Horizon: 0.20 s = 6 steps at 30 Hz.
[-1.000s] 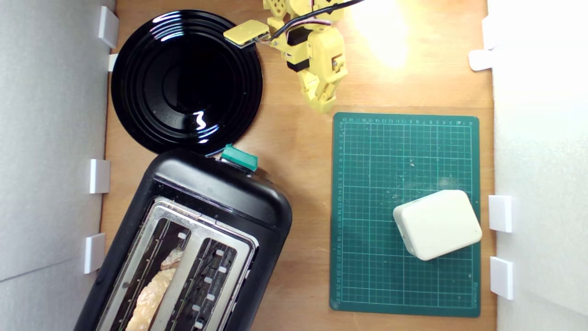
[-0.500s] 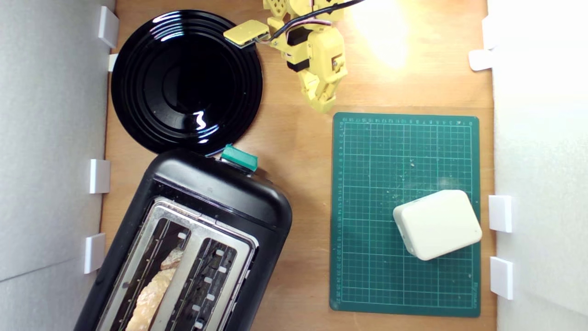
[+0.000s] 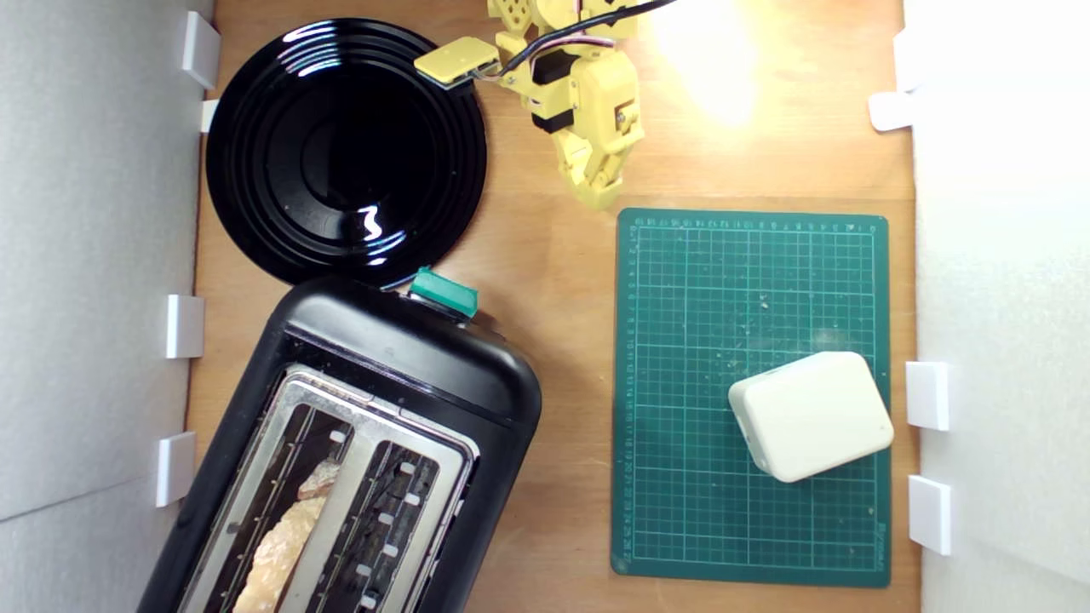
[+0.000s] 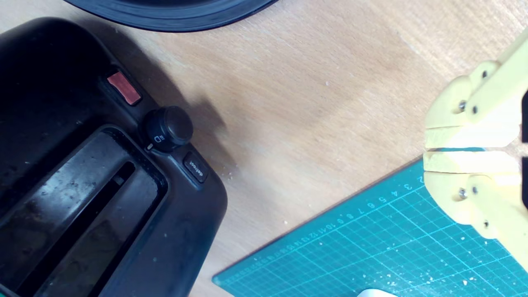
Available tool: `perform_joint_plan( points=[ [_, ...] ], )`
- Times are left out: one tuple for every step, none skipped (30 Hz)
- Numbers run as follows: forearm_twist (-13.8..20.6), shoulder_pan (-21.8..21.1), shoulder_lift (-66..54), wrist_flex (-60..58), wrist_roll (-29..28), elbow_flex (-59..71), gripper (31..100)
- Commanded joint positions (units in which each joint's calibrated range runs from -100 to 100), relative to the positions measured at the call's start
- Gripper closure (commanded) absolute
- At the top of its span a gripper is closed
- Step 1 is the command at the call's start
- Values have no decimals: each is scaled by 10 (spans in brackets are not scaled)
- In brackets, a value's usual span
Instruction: Pick bread and place in toaster
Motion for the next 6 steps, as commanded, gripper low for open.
perform_joint_plan(
  points=[
    [5,-5,-5,0,-1,0,992],
    [5,-5,-5,0,-1,0,992],
    [5,-5,-5,0,-1,0,992],
    [5,-5,-5,0,-1,0,992],
    [5,-5,-5,0,-1,0,992],
    [5,-5,-5,0,-1,0,992]
  ],
)
